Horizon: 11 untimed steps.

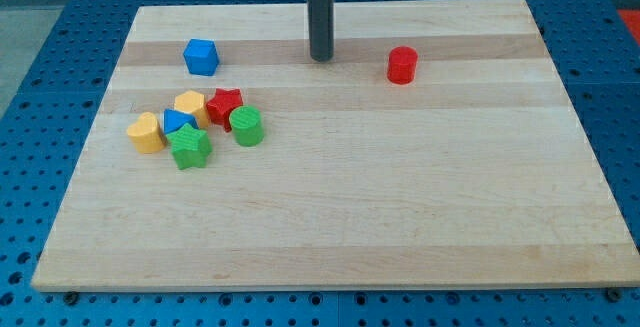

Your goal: Place the cube parallel to the red circle

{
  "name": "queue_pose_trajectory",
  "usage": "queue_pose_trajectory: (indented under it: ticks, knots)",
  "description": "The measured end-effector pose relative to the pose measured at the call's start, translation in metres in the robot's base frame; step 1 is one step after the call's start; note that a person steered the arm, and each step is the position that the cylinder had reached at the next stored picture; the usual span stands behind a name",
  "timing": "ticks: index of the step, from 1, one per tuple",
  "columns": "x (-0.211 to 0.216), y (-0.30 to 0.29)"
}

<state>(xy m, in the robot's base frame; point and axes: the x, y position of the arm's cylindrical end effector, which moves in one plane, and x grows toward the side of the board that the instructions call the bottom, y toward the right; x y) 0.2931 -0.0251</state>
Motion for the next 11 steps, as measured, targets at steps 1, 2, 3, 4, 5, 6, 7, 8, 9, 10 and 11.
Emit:
queue_pose_trajectory:
  ticks: [1,2,3,4,5,6,7,8,9,10,11]
  knots:
    - [-0.024,-0.036]
    - [-0.031,-0.086]
    - [-0.031,-0.134]
    - [-0.031,-0.172]
    - [-0.022,-0.189]
    - [-0.002,-0.19]
    - [0.014,-0.188]
    - [0.021,-0.178]
    - [0.021,-0.143]
    - [0.031,-0.113]
    - [0.048,-0.09]
